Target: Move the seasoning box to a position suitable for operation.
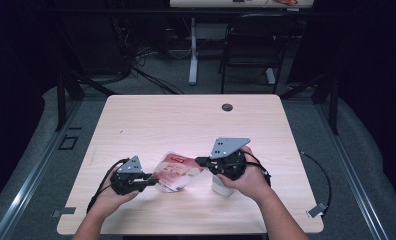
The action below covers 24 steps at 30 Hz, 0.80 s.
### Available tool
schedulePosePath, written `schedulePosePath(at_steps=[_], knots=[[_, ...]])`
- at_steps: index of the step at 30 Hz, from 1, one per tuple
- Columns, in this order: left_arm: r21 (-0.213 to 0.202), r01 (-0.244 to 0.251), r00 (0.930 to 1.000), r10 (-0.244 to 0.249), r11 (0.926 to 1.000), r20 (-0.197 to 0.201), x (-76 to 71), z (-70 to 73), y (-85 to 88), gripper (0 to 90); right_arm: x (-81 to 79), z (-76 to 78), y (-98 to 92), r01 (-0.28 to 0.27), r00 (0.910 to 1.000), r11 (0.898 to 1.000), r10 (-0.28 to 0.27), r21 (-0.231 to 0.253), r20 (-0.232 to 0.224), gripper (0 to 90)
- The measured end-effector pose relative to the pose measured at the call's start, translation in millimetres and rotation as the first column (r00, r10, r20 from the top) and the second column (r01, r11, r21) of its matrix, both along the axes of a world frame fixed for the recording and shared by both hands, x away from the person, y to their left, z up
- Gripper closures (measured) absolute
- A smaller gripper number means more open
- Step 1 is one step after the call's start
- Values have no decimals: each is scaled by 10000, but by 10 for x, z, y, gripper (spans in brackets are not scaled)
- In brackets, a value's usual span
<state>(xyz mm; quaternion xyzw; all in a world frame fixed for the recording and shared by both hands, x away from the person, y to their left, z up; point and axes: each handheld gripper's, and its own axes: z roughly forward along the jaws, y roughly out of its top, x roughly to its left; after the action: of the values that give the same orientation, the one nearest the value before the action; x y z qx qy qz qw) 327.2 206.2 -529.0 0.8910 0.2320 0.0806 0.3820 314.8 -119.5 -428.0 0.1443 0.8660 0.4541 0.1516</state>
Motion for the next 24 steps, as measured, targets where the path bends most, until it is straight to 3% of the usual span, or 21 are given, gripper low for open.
schedulePosePath(at_steps=[12, 24], knots=[[61, -62, 10000, 61, 10000, 53, -19, 31, 63, 725, -2, 37, 66, -118, 9999, 9998, 119, -155, 77, 900], [417, -104, 9997, 95, 9991, 212, -25, -6, 21, 805, -3, 75, 154, -141, 9997, 9997, 144, -194, 177, 900]])
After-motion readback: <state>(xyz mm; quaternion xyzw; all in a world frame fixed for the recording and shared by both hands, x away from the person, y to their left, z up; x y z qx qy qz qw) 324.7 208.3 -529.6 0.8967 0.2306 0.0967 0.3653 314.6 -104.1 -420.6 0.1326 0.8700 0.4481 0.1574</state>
